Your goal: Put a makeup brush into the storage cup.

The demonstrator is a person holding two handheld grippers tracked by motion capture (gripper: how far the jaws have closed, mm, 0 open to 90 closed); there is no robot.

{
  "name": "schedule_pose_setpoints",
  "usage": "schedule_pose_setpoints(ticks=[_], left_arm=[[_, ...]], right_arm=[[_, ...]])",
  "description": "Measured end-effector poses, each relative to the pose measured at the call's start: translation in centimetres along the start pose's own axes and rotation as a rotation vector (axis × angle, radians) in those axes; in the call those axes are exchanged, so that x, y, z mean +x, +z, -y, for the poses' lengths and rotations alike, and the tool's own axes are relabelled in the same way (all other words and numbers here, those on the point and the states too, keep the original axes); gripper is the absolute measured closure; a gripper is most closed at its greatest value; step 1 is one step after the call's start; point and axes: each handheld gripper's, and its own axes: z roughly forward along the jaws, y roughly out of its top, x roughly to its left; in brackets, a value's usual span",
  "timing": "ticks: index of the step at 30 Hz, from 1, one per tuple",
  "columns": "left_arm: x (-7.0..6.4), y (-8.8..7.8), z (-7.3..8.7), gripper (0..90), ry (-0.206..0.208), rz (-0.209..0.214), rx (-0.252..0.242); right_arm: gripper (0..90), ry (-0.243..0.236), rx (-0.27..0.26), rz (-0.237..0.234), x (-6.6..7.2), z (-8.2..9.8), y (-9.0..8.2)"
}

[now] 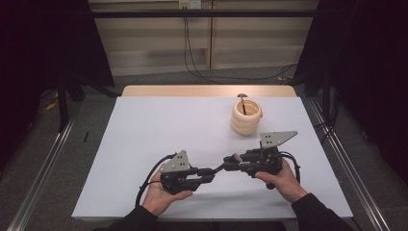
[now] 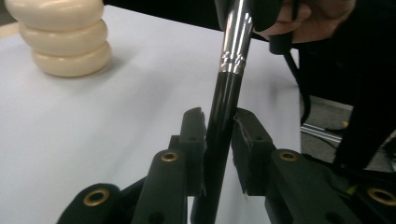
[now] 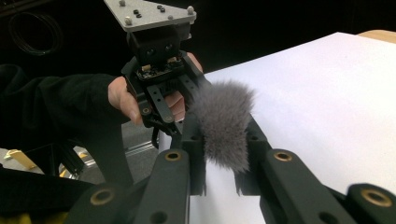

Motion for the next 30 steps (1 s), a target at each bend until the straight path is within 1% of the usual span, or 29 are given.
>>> schedule_pose_setpoints(ticks=[1,2,3,5,6,7,8,12,13,16,18,19,21,23,25,27,28,29,30], left_arm=[[0.0,0.0,0.0,71.1,0.0,0.004,-0.001],[0.0,0.1,0.0,69.0,-0.003,-0.003,-0.005],[0.0,0.1,0.0,66.9,-0.003,-0.003,-0.001],[-0.1,0.1,0.0,63.2,-0.007,-0.005,-0.009],[0.0,0.1,0.0,59.7,-0.009,-0.009,0.001],[-0.1,0.2,0.0,56.0,-0.014,-0.009,-0.001],[-0.1,0.2,0.0,54.3,-0.014,-0.014,-0.009],[-0.1,0.1,-0.1,44.1,-0.023,-0.031,-0.017],[-0.1,0.1,-0.1,41.6,-0.026,-0.032,-0.019],[0.0,-0.1,-0.2,30.8,-0.041,-0.04,-0.035],[0.0,-0.3,-0.3,28.0,-0.048,-0.049,-0.029],[0.0,-0.3,-0.3,26.0,-0.059,-0.046,-0.048],[0.0,-0.5,-0.5,18.5,-0.057,-0.075,-0.046],[0.0,-0.6,-0.6,15.4,-0.061,-0.081,-0.063],[0.1,-0.8,-0.6,9.8,-0.064,-0.11,-0.063],[0.4,-0.9,-0.6,5.3,-0.072,-0.115,-0.071],[0.4,-1.0,-0.6,4.3,-0.074,-0.122,-0.069],[0.4,-1.1,-0.6,4.3,-0.085,-0.131,-0.073],[0.4,-1.2,-0.7,4.3,-0.092,-0.152,-0.073]], right_arm=[[77.1,-0.005,0.001,0.005,0.1,0.0,0.0],[77.2,-0.007,0.001,0.006,0.1,-0.1,0.0],[77.1,-0.006,0.002,0.009,0.1,0.0,0.0],[77.1,-0.005,0.003,0.015,0.1,0.0,0.0],[77.1,-0.005,0.003,0.013,0.1,-0.1,-0.1],[77.2,-0.008,0.005,0.019,0.1,-0.1,-0.1],[77.1,-0.009,0.006,0.023,0.1,-0.1,-0.1],[77.2,-0.014,0.016,0.023,0.1,-0.1,-0.1],[77.2,-0.015,0.016,0.031,0.2,-0.1,-0.1],[77.1,-0.015,0.016,0.034,0.2,-0.1,-0.1],[77.2,-0.016,0.014,0.038,0.2,-0.2,-0.2],[77.2,-0.016,0.01,0.039,0.2,-0.2,-0.2],[77.2,-0.019,0.011,0.044,0.2,-0.3,-0.3],[77.2,-0.018,0.01,0.045,0.2,-0.3,-0.4],[77.2,-0.019,0.008,0.049,0.2,-0.4,-0.5],[77.2,-0.023,0.008,0.054,0.2,-0.4,-0.5],[77.2,-0.022,0.006,0.054,0.2,-0.4,-0.5],[77.2,-0.019,0.008,0.06,0.2,-0.4,-0.5],[77.2,-0.013,0.008,0.059,0.2,-0.4,-0.5]])
